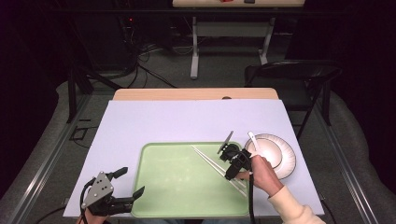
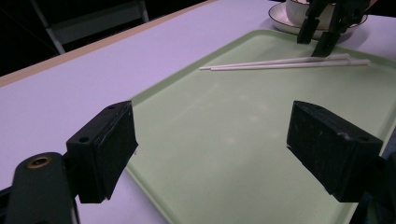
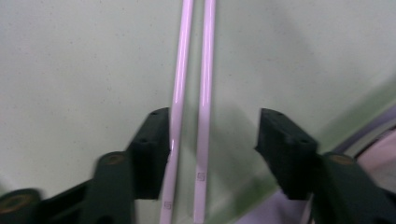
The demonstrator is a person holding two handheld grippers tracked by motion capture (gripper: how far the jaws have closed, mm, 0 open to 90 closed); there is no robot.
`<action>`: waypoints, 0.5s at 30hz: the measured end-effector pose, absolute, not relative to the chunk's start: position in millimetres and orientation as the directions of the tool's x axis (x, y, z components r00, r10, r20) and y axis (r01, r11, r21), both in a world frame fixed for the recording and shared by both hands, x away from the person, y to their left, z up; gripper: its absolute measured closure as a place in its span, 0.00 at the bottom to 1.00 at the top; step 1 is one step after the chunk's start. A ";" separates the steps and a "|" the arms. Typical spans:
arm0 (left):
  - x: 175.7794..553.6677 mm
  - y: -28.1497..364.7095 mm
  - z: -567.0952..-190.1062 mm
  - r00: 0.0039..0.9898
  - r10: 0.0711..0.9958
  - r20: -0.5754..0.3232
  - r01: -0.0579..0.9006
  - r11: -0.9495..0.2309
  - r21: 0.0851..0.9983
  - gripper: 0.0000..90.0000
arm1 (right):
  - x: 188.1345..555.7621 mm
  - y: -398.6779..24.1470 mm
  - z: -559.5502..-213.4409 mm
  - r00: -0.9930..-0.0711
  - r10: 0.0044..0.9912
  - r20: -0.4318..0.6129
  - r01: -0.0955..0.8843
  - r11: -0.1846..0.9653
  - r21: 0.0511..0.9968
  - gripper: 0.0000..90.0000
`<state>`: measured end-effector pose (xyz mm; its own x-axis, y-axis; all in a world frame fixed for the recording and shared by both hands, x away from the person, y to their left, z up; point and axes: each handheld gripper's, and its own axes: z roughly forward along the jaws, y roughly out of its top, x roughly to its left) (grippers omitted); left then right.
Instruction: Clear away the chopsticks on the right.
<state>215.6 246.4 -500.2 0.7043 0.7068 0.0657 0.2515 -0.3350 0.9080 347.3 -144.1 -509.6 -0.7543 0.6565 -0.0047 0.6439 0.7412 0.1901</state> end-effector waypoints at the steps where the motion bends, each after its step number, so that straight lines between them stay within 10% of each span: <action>1: 215.7 246.4 -500.2 0.704 0.707 0.065 0.251 -0.334 0.909 0.18 | 345.9 -145.4 -506.5 -0.758 0.652 -0.010 0.637 0.743 0.208 0.38; 15: 216.3 245.7 -500.3 0.706 0.705 0.066 0.254 -0.339 0.906 0.18 | 300.7 -172.8 -454.6 -0.774 0.621 -0.126 0.494 0.716 0.494 0.02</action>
<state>216.3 245.7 -500.3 0.7063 0.7049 0.0658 0.2544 -0.3394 0.9056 300.7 -172.8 -454.6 -0.7739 0.6208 -0.1256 0.4938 0.7155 0.4942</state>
